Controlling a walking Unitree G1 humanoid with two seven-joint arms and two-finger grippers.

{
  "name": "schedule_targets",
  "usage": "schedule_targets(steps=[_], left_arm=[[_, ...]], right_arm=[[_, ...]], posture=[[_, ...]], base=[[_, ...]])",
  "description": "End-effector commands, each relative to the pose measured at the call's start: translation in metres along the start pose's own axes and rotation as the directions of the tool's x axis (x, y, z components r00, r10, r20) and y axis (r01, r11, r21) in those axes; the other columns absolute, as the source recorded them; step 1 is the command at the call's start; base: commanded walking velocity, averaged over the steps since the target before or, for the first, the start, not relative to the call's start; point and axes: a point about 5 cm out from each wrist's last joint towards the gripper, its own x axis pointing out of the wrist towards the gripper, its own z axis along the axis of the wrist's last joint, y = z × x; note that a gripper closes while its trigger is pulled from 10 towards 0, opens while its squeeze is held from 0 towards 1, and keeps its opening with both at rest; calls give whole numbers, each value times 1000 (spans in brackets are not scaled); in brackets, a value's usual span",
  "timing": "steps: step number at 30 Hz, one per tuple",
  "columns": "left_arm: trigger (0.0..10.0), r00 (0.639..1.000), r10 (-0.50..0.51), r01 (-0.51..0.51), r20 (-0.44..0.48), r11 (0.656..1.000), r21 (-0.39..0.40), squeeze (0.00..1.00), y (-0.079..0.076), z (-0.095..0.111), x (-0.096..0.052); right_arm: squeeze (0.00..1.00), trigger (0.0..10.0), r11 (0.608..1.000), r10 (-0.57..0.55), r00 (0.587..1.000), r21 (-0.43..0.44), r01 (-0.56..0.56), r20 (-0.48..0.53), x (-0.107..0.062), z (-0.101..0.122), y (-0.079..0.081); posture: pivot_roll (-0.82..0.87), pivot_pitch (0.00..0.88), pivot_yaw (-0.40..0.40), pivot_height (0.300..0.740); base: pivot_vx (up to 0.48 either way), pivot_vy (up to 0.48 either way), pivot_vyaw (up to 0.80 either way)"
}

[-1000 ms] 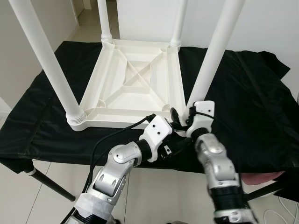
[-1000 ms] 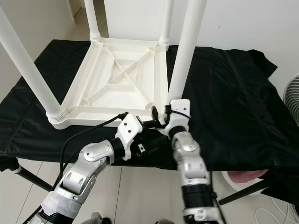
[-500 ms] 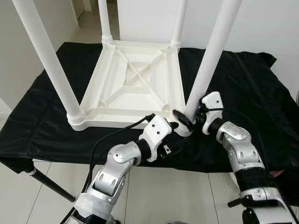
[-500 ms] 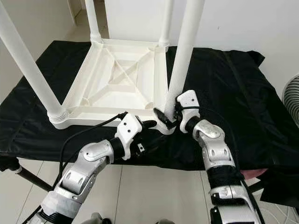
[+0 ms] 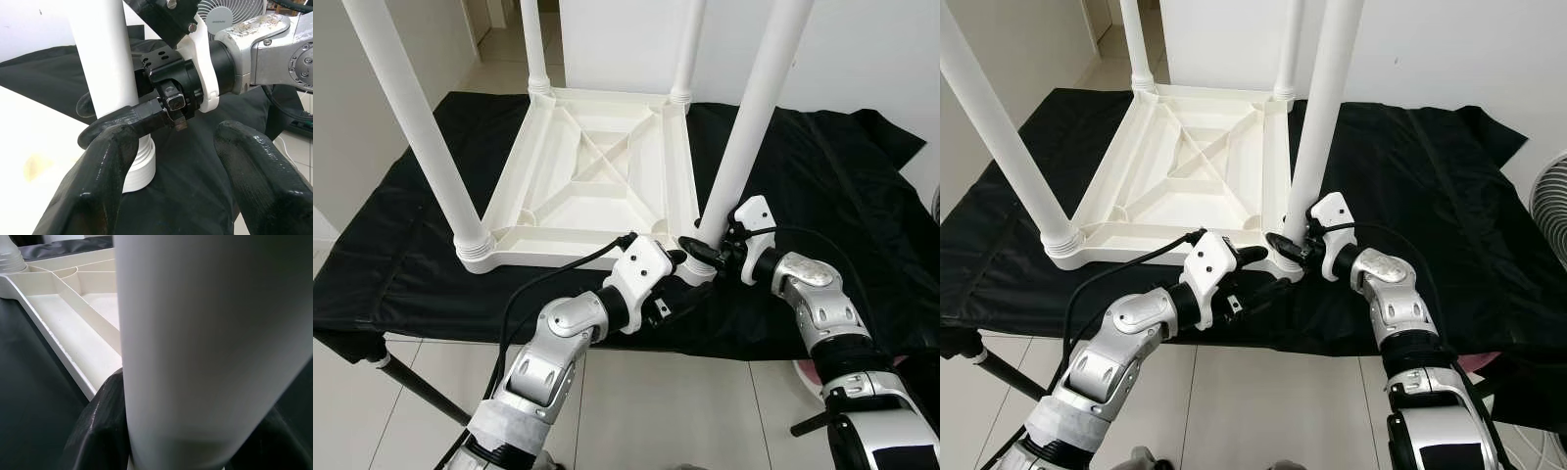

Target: Building children table

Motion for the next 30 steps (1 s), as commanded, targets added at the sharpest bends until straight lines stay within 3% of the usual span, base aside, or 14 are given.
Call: schedule_targets(steps=[1, 4, 5, 6, 7, 16, 18, 20, 22, 23, 25, 27, 29, 30], left_arm=[[10000, 999, 45, -45, -4, 999, -5, 0, 2, 0, -1], [10000, 999, 44, -44, -3, 999, -9, 0, 2, -1, -1], [10000, 999, 43, -43, -2, 999, -10, 0, 1, 0, -1], [10000, 999, 42, -42, -2, 999, -11, 0, 1, 0, -1], [10000, 999, 42, -42, -2, 999, -13, 0, 0, -1, -1], [10000, 999, 40, -40, -5, 999, -21, 0, -1, -2, -2], [10000, 1000, 25, -25, -12, 999, -25, 0, -3, -3, -2], [10000, 1000, 25, -25, -12, 999, -25, 0, -3, -3, -2], [10000, 1000, 12, -13, -18, 1000, -28, 0, -5, -4, -3], [10000, 1000, 12, -13, -18, 1000, -28, 0, -5, -4, -3], [10000, 1000, 7, -7, -20, 1000, -29, 0, -6, -5, -3], [10000, 1000, 7, -7, -20, 1000, -29, 0, -6, -5, -3], [10000, 1000, 5, -6, -21, 1000, -30, 0, -7, -5, -3], [10000, 1000, 5, -6, -21, 1000, -30, 0, -7, -5, -3]], right_arm=[[0, 0, 999, 46, 998, -8, -46, -39, 1, -7, 5], [0, 0, 999, 39, 999, 11, -38, -7, 0, -6, 8], [0, 4078, 1000, 18, 1000, 18, -18, 8, 1, -5, 8], [0, 4078, 1000, -10, 1000, 29, 10, 15, 2, -4, 8], [0, 10000, 998, -49, 999, 51, 48, 16, 4, -4, 9], [0, 10000, 959, -264, 964, 118, 260, 27, 9, -2, 14], [0, 10000, 914, -371, 928, 184, 360, 25, 11, 0, 19], [0, 10000, 914, -371, 928, 184, 360, 25, 11, 0, 19], [0, 10000, 858, -477, 879, 226, 461, 19, 10, 2, 24], [0, 10000, 858, -477, 879, 226, 461, 19, 10, 2, 24], [0, 10000, 763, -621, 784, 226, 606, -8, 6, 3, 33], [0, 10000, 763, -621, 784, 226, 606, -8, 6, 3, 33], [0, 10000, 648, -740, 672, 235, 725, -34, 4, 7, 47], [0, 10000, 648, -740, 672, 235, 725, -34, 4, 7, 47]], posture=[[-101, 31, 16, 740], [-104, 33, 16, 740], [-105, 39, 14, 740], [-105, 39, 14, 740], [-105, 39, 14, 740], [-103, 47, 9, 740], [-105, 50, 11, 740], [-105, 50, 11, 740], [-108, 52, 11, 740], [-108, 52, 11, 740], [-108, 52, 11, 740], [-108, 52, 11, 740], [-106, 51, -4, 740], [-106, 51, -4, 740]], base=[[0, 0, 0], [0, 0, 0], [0, 0, 0], [0, 0, 0], [0, 0, 0], [0, 0, 0], [0, 0, 0], [0, 0, 0], [0, 0, 0], [0, 0, 0], [0, 0, 0], [0, 0, 0], [0, 0, 0], [0, 0, 0]])
